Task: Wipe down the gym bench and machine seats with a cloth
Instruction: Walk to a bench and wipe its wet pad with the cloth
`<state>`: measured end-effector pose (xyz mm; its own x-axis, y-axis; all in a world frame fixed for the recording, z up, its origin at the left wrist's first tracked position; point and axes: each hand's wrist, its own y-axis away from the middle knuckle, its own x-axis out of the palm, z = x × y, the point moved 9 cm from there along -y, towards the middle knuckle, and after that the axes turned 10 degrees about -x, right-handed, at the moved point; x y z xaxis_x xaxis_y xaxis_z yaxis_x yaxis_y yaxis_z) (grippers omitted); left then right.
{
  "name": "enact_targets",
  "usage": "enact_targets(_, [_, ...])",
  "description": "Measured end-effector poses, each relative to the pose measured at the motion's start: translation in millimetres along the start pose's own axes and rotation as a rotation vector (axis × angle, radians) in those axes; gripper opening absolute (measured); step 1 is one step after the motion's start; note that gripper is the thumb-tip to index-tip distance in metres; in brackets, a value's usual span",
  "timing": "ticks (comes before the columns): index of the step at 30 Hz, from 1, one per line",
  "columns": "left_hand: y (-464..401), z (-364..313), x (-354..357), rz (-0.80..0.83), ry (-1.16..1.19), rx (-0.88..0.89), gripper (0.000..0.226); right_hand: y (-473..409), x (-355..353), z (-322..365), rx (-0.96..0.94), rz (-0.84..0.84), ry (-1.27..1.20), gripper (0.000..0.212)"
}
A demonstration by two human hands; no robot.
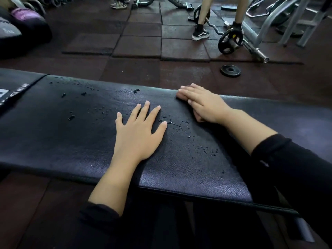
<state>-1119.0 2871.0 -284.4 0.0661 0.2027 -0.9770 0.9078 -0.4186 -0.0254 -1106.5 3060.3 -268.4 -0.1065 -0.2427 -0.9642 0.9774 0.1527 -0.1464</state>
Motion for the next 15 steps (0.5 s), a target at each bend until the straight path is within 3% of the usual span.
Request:
enact_targets(4, [0, 0, 0, 0.008, -0.004, 0.002, 0.059, 43, 0, 36, -0.175, 0.031, -0.042, 0.049])
enact_targets(7, [-1, 0, 0, 0.007, 0.005, 0.006, 0.058, 85, -12, 13, -0.229, 0.068, -0.082, 0.046])
enact_targets(11, [-2, 0, 1, 0.000, -0.001, 0.005, 0.059, 103, -34, -47, -0.015, -0.026, -0.114, 0.041])
enact_targets(15, [-2, -1, 2, -0.003, -0.005, 0.005, 0.059, 101, -29, -54, 0.157, -0.064, -0.054, 0.043])
